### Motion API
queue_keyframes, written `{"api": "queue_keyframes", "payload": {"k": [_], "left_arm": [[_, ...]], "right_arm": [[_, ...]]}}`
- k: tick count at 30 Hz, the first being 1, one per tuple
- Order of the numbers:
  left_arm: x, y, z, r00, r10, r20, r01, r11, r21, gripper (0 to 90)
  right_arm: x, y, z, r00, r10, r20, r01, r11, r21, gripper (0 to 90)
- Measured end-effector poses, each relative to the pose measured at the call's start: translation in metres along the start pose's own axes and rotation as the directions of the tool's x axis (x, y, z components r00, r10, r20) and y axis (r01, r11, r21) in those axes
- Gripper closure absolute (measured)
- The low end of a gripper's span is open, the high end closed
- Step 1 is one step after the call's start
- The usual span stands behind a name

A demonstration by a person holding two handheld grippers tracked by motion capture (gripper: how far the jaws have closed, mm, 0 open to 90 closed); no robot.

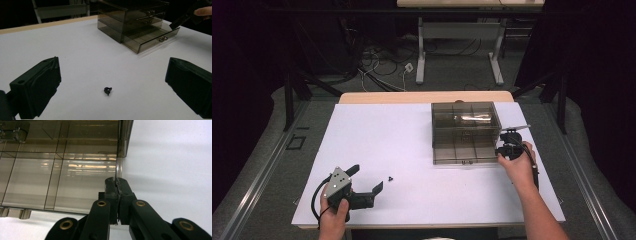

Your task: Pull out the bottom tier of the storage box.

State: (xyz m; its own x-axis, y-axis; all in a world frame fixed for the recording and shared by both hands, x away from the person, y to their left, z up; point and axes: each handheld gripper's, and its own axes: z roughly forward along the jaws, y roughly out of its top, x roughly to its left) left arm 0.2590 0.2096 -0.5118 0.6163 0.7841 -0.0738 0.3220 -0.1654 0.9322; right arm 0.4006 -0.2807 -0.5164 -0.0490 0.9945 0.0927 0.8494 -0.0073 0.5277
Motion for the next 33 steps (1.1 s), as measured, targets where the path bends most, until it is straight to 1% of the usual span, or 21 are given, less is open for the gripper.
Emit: {"api": "queue_keyframes", "payload": {"k": [7,17,27,30,32,33], "left_arm": [[0.0,0.0001,0.0003,1.0,0.001,0.001,-0.001,1.0,0.001,0.4],[-0.0001,0.0002,0.0004,1.0,0.001,0.003,-0.001,1.0,0.001,0.4],[-0.0002,0.0001,0.0006,1.0,-0.001,0.003,0.001,1.0,0.0,0.4],[-0.0003,0.0002,0.0005,1.0,0.001,0.004,-0.001,1.0,0.0,0.4],[-0.0002,0.0001,0.0004,1.0,0.001,0.004,-0.001,1.0,0.001,0.4],[-0.0002,0.0001,0.0004,1.0,0.0,0.004,0.0,1.0,0.001,0.4]], "right_arm": [[-0.0005,-0.002,-0.0012,1.0,-0.005,0.0,0.005,1.0,0.001,88.9],[-0.0001,-0.0044,-0.0013,1.0,0.002,0.001,-0.002,1.0,0.007,89.0],[-0.001,-0.0065,0.002,1.0,-0.001,0.008,0.001,1.0,0.014,89.1],[-0.0019,-0.0066,0.0024,1.0,0.006,0.001,-0.006,1.0,0.014,89.1],[-0.0024,-0.0068,0.0026,1.0,-0.003,0.001,0.003,1.0,0.015,89.1],[-0.0019,-0.0068,0.0031,1.0,0.002,0.003,-0.002,1.0,0.014,89.1]]}}
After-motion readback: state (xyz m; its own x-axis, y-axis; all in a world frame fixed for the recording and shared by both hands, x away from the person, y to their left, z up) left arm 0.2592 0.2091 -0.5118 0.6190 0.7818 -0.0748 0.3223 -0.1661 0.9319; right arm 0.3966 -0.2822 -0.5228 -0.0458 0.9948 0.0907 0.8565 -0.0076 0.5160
